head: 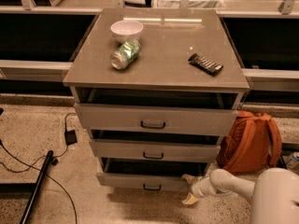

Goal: Open bottom drawer

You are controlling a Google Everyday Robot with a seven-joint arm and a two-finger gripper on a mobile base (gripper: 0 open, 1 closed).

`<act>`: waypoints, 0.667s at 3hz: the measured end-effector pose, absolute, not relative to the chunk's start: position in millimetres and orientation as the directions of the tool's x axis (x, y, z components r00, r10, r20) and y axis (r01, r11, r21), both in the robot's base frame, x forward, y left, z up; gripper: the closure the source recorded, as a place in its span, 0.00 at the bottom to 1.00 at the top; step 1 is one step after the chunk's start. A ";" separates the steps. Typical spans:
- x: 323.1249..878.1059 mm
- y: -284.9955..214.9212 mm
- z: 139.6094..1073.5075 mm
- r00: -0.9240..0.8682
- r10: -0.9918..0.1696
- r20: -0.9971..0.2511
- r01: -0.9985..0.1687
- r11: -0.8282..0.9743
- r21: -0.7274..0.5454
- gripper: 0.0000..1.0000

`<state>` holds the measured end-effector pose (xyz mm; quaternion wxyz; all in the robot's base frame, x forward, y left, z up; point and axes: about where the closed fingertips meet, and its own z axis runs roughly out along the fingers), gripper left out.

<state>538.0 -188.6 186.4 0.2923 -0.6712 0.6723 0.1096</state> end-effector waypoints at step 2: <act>465.8 -179.0 208.6 0.108 -0.866 -0.489 -0.990 -0.048 -0.133 0.29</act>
Offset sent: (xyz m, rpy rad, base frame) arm -0.1176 0.0084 0.0334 -0.1178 0.2016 0.1667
